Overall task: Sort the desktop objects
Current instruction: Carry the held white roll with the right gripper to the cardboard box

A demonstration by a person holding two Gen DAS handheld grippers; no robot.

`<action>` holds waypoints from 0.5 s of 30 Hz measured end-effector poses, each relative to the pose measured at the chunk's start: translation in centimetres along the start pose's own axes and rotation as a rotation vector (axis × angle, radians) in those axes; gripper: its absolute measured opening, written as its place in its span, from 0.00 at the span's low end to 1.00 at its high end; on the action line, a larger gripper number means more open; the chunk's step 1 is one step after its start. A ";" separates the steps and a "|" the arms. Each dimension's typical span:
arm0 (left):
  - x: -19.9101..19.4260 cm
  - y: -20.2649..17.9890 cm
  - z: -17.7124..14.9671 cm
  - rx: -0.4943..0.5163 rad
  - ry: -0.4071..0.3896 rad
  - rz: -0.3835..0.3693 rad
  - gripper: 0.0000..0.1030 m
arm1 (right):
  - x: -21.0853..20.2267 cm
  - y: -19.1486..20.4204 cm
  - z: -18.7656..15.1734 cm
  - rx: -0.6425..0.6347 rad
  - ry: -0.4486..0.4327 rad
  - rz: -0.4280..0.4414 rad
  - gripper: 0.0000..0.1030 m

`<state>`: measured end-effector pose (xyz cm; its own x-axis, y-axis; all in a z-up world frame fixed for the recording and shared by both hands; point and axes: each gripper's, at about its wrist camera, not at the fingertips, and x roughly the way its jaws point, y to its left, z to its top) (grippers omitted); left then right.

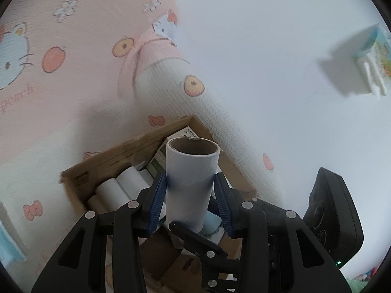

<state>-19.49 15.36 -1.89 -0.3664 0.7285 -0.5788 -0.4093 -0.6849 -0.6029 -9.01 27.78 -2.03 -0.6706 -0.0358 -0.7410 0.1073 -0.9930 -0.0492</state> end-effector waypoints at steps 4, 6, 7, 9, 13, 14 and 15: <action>2.9 -0.7 0.5 0.021 0.052 0.029 0.43 | 1.6 -2.6 -0.1 0.012 0.055 0.008 0.40; 4.3 -0.6 0.7 0.011 0.067 0.041 0.43 | 2.6 -4.0 -0.3 0.034 0.078 0.027 0.40; 5.0 -0.4 0.8 0.000 0.076 0.038 0.43 | 2.9 -4.4 -0.3 0.040 0.091 0.030 0.40; 6.2 0.1 0.9 -0.026 0.098 0.034 0.43 | 3.7 -5.2 -0.6 0.043 0.116 0.028 0.40; 8.1 1.0 1.2 -0.066 0.138 0.039 0.43 | 5.1 -6.6 -0.7 0.073 0.166 0.056 0.40; 8.4 1.2 1.2 -0.076 0.150 0.040 0.43 | 5.6 -6.8 -0.7 0.070 0.185 0.058 0.40; 8.8 1.4 1.0 -0.083 0.160 0.042 0.43 | 6.1 -7.0 -0.7 0.067 0.208 0.061 0.40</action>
<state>-24.17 20.82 -7.30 -0.2411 0.6918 -0.6807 -0.3233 -0.7185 -0.6158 -13.29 34.57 -6.66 -0.4974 -0.0784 -0.8640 0.0894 -0.9952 0.0389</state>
